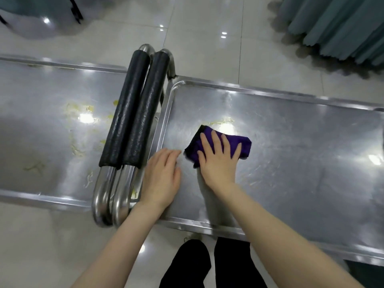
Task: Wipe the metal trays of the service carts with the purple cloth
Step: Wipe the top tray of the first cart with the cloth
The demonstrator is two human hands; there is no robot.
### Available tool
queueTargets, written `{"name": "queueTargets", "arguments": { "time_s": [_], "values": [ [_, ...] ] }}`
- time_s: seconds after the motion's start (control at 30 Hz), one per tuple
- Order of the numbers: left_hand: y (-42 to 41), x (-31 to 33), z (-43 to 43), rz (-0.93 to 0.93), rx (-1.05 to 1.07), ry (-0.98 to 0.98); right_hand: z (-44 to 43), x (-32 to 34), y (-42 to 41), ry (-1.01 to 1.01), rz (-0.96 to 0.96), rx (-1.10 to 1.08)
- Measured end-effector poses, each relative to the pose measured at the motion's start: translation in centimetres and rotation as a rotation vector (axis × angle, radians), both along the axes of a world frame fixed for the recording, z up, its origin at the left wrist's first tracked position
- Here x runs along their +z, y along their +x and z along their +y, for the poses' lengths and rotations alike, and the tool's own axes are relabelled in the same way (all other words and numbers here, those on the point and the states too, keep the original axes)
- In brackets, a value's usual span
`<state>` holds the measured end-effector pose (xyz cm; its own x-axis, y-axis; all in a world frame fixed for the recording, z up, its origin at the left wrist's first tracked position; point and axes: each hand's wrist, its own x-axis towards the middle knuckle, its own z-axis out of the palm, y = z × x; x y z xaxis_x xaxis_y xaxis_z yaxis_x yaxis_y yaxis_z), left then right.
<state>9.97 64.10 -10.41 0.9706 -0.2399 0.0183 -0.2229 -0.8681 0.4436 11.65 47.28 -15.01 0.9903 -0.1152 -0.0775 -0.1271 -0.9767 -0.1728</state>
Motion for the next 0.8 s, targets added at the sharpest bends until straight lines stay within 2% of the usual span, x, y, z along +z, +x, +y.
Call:
{"name": "queueTargets", "arguments": {
  "time_s": [0.13, 0.23, 0.37, 0.47, 0.57, 0.67, 0.8],
  "values": [
    [0.6, 2.4, -0.3, -0.063, -0.042, -0.056, 2.2, 0.0, -9.1, 0.018, 0.014, 0.305],
    [1.9, 4.4, -0.6, -0.118, -0.101, -0.031, 3.1, -0.2, -11.9, 0.032, 0.076, 0.406],
    [5.6, 6.4, -0.5, -0.214, -0.227, 0.131, 2.2, 0.2, -5.9, 0.023, 0.07, 0.376],
    [8.7, 7.0, 0.1, -0.232, -0.21, 0.245, 0.8, 0.4, 1.6, 0.011, 0.058, 0.205],
    [11.3, 7.0, 0.7, -0.25, -0.174, 0.239, -0.7, 1.0, 6.4, 0.004, 0.062, 0.055],
    [13.1, 7.1, 1.1, -0.245, -0.17, 0.149, -1.6, 1.9, 4.2, 0.007, 0.04, 0.125],
    [15.5, 7.4, 0.7, -0.204, -0.16, 0.077, -2.3, 1.5, -5.4, 0.005, 0.042, 0.262]
  ]
}}
